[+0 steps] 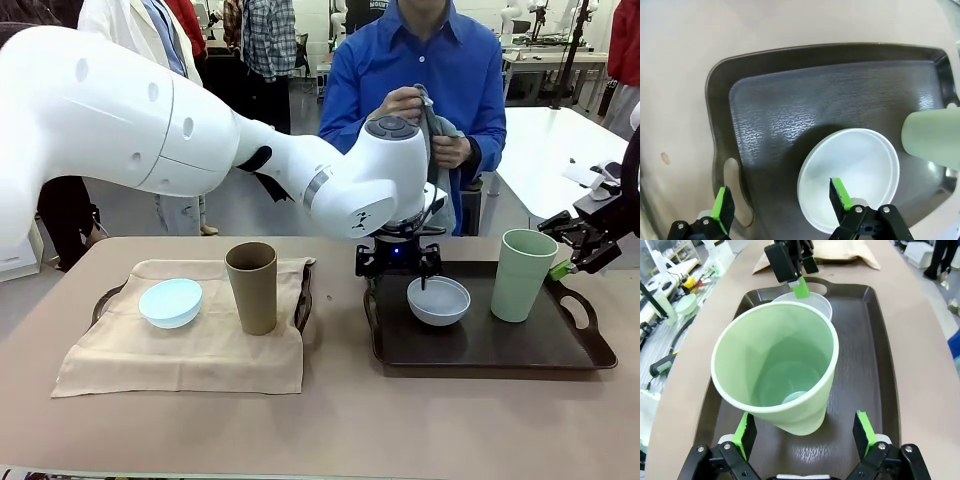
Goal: Set up a tray with a mat and arrange the tableware.
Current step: Pick up the Picnic Bowl and Reusable plastic cup from the Handle tray in front of the human's position and hold them in the air.
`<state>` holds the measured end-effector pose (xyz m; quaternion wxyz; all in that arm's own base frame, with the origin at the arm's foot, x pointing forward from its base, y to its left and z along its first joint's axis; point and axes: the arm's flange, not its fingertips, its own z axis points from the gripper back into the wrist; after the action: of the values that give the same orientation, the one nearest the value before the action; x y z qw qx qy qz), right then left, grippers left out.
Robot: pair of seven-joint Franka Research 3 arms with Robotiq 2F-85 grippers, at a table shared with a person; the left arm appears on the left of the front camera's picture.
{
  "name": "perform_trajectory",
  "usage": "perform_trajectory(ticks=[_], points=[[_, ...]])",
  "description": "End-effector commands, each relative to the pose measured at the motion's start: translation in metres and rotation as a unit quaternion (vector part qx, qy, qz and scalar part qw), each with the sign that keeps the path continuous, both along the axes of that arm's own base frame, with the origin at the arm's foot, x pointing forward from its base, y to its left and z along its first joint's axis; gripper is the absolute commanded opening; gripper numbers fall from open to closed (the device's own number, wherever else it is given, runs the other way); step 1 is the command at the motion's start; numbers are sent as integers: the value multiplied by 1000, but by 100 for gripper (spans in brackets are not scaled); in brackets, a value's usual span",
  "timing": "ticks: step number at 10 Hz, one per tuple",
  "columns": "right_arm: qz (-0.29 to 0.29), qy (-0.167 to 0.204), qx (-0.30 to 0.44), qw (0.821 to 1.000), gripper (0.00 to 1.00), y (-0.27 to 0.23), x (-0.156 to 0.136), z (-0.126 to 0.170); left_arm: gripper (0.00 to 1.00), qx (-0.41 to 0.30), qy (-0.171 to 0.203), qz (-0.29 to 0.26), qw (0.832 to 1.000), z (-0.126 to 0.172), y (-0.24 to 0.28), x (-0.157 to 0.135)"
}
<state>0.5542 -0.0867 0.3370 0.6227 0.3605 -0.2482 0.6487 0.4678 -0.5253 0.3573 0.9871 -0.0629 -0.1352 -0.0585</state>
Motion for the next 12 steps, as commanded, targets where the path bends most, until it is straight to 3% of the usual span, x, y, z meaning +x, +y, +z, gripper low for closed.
perform_trajectory(ticks=[1,6,12], points=[[11,-5,8,1000,100,1,10,-8,100,-13,6,4,1000,2,-5,4],[29,7,9,1000,100,21,15,-25,100,-19,26,-8,999,-3,-15,4],[66,7,11,998,100,47,-5,-24,100,-12,34,-8,999,-9,-18,10]])
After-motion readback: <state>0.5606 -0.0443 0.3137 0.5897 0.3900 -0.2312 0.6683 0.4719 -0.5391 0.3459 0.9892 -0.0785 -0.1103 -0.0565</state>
